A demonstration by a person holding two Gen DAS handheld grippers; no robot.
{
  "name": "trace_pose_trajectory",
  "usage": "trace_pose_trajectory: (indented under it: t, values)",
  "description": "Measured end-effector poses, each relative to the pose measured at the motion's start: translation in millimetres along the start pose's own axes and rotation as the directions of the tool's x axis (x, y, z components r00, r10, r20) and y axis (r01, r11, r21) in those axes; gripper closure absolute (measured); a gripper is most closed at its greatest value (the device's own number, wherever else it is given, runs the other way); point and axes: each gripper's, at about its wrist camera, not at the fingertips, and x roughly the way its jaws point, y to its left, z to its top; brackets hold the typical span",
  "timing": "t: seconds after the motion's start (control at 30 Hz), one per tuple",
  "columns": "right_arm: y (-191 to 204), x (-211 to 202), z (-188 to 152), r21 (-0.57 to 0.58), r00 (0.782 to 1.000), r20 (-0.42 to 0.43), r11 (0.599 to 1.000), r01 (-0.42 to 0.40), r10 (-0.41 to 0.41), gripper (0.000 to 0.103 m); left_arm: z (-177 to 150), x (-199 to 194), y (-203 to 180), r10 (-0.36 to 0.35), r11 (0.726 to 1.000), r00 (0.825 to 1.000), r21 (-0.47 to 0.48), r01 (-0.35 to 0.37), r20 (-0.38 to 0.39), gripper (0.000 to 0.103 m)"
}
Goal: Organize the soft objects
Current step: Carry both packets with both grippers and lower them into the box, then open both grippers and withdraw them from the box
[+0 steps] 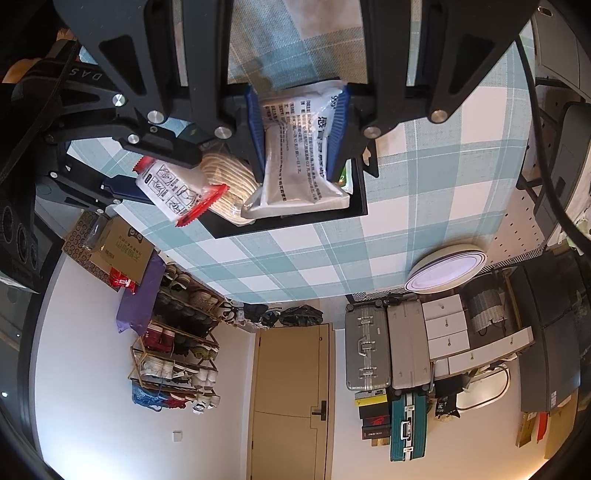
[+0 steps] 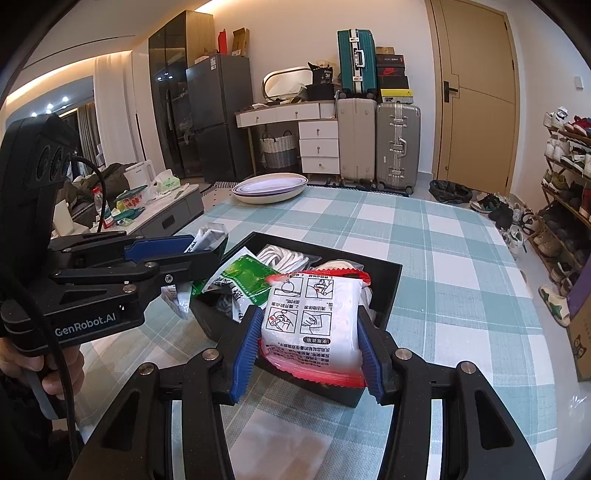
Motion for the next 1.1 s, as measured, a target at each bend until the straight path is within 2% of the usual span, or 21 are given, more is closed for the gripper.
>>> trace_pose_trajectory:
  t: [0.57, 1.1]
  values:
    - [-8, 53, 11, -0.028, 0.997, -0.076, 1.000, 0.000, -0.002, 0.053, 8, 42, 5, -0.011, 1.000, 0.998, -0.018, 0.010, -0.059, 0.073]
    - [-21, 70, 15, -0.052, 0.996, -0.086, 0.999, -0.014, 0.009, 0.053, 5, 64, 3, -0.007, 1.000, 0.996, 0.005, 0.008, -0.090, 0.073]
